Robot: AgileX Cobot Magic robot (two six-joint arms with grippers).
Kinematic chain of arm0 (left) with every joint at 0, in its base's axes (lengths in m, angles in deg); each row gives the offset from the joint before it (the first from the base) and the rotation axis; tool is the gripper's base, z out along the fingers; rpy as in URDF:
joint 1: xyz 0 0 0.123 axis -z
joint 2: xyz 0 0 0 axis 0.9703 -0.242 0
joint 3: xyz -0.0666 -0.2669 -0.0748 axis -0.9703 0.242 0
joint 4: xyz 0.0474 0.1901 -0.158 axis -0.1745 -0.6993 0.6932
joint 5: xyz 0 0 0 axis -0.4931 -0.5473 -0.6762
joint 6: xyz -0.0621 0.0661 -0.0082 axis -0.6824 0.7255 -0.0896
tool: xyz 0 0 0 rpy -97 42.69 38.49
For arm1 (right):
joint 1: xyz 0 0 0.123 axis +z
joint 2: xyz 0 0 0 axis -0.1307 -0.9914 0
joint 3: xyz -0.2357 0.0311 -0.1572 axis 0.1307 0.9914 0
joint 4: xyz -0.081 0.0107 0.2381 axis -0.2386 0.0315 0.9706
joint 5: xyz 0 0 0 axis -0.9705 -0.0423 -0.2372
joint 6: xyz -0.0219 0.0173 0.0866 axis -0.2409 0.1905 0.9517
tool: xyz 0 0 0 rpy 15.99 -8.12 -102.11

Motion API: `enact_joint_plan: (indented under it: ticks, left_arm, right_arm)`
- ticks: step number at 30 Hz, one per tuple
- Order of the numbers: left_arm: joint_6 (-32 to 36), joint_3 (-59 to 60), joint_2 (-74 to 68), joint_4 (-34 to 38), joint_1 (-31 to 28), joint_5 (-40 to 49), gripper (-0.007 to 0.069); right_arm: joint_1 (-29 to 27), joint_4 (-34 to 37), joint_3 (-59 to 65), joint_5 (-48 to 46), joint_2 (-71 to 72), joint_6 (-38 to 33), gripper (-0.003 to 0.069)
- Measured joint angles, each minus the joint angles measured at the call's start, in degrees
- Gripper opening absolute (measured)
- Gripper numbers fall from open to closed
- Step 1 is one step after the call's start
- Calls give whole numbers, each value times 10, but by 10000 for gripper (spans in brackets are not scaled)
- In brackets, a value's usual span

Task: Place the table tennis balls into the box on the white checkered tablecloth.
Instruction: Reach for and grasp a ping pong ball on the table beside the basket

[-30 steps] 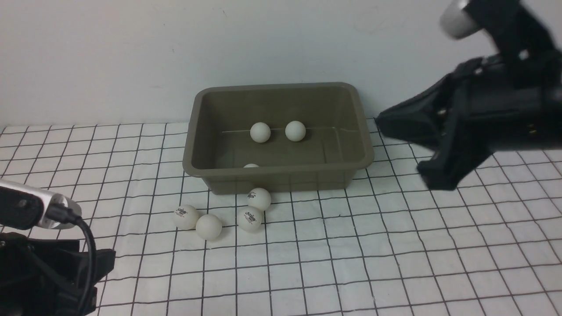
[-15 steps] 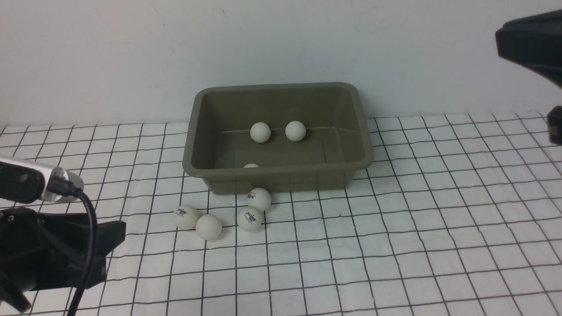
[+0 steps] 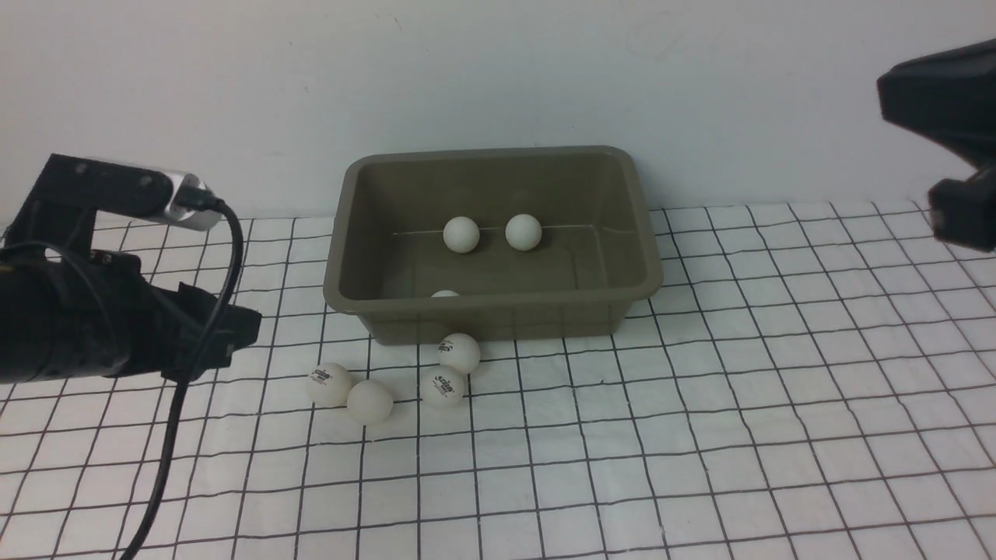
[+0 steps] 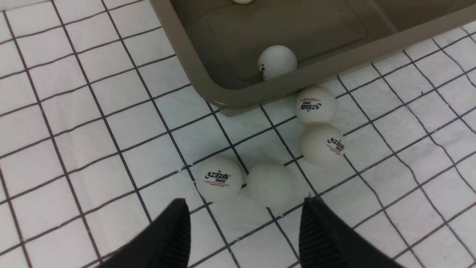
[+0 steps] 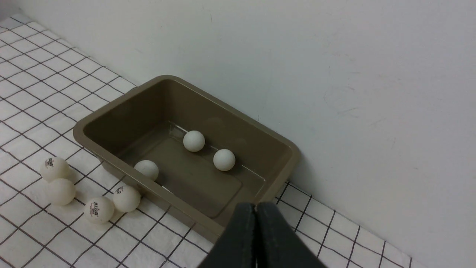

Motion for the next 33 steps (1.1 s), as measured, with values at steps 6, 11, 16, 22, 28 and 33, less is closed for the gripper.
enact_joint_plan:
  ticks: [6, 11, 16, 22, 28, 33]
  left_arm:
    - [0, -19, -40, -35, 0, 10, 365]
    - [3, -42, -90, -56, 0, 43, 365]
    - [20, -80, -151, -105, 0, 77, 365]
    - [36, -132, -215, -110, 2, 90, 419]
    - [36, -164, -269, -105, 31, 89, 458]
    - [26, -178, -309, -105, 67, 65, 461]
  right_arm:
    - [0, -2, 0, 12, -30, 0, -15]
    - [0, -2, 0, 20, -32, -1, -15]
    - [0, -19, 0, 18, -32, -1, -15]
    - [0, -28, 0, 14, -32, -1, -15]
    - [0, -29, 0, 13, -32, -1, -15]
    - [0, -29, 0, 12, -32, -1, -15]
